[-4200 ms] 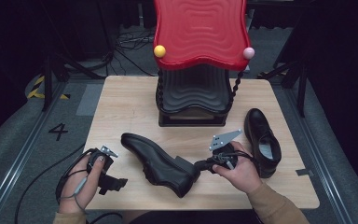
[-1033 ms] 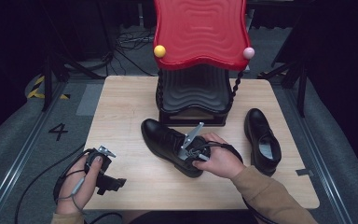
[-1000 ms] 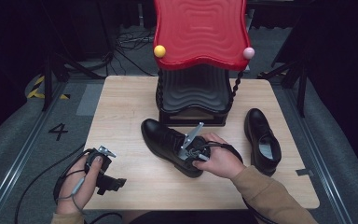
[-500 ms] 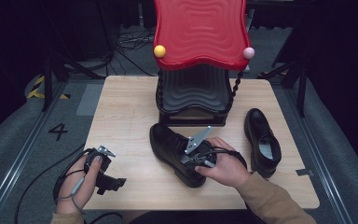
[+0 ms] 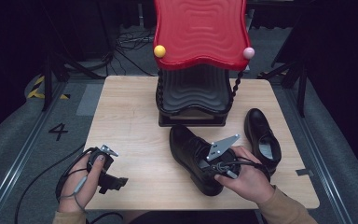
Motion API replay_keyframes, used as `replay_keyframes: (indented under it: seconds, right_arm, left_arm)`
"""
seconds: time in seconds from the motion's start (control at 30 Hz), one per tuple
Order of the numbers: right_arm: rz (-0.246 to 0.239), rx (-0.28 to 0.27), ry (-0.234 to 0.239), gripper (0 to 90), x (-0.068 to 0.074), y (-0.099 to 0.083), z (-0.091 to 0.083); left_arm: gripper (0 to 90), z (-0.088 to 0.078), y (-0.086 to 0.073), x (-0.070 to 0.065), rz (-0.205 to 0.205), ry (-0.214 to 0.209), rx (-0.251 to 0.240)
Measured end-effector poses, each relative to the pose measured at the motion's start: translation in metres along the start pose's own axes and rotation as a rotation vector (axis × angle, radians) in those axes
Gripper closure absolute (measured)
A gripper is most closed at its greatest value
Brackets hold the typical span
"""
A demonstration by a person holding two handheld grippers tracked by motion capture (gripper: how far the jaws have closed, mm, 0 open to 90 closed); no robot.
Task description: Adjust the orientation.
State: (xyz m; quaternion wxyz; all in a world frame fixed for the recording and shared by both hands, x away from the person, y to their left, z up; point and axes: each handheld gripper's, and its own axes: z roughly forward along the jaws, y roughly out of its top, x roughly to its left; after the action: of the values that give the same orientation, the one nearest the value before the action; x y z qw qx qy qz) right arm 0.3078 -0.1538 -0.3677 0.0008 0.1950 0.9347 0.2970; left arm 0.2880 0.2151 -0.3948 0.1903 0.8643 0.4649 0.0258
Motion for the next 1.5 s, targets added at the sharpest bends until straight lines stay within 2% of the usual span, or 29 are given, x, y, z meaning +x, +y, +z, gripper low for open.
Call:
replay_keyframes:
  seconds: [0.13,0.2,0.37,0.5,0.6,0.83,0.93,0.97,1.03,1.13,1.17,1.27,1.37,1.47,1.5]
  right_arm:
    - [0.041,-0.015,-0.044,81.5,-0.005,-0.007,0.004]
    - [0.052,0.021,-0.058,81.3,-0.005,-0.011,0.012]
    - [0.058,0.028,-0.028,80.2,0.002,-0.012,0.028]
    - [0.093,0.024,0.064,74.7,0.0,-0.014,0.042]
    - [0.102,0.021,0.091,73.0,-0.001,-0.015,0.046]
    - [0.103,-0.006,0.102,66.7,-0.002,-0.017,0.037]
    - [0.097,-0.066,0.133,65.4,-0.008,-0.018,0.019]
    - [0.109,-0.082,0.132,65.4,-0.011,-0.019,0.011]
    - [0.134,-0.126,0.099,64.9,-0.021,-0.025,-0.005]
    - [0.155,-0.145,0.072,64.6,-0.029,-0.03,-0.015]
    - [0.171,-0.159,0.043,64.3,-0.035,-0.035,-0.024]
    - [0.19,-0.168,0.017,63.9,-0.041,-0.039,-0.032]
    - [0.215,-0.188,-0.039,62.8,-0.048,-0.045,-0.043]
    - [0.247,-0.184,-0.091,61.3,-0.058,-0.053,-0.051]
    - [0.264,-0.174,-0.123,60.9,-0.063,-0.058,-0.054]
  left_arm:
    - [18.5,0.001,0.0,0.0,0.0,-0.006,0.001]
    - [18.5,0.001,0.0,0.0,-0.001,-0.006,0.001]
    - [18.5,0.001,0.0,0.001,0.0,-0.008,0.006]
    - [18.5,0.002,0.001,0.0,-0.001,-0.011,0.004]
    - [18.5,0.002,0.002,0.0,0.006,-0.01,0.006]
    - [18.5,0.005,0.004,-0.001,0.008,-0.019,0.013]
    - [18.5,0.005,0.005,0.0,0.011,-0.017,0.011]
    - [18.5,0.004,0.005,0.0,0.011,-0.014,0.01]
    - [18.5,0.004,0.006,0.0,0.01,-0.014,0.01]
    - [18.5,0.005,0.007,0.0,0.013,-0.013,0.01]
    - [18.5,0.005,0.007,-0.001,0.014,-0.014,0.011]
    - [18.5,0.006,0.009,-0.001,0.021,-0.015,0.017]
    - [18.5,0.007,0.011,-0.002,0.021,-0.017,0.017]
    - [18.5,0.008,0.013,-0.002,0.027,-0.018,0.018]
    - [18.5,0.008,0.014,-0.002,0.028,-0.02,0.016]
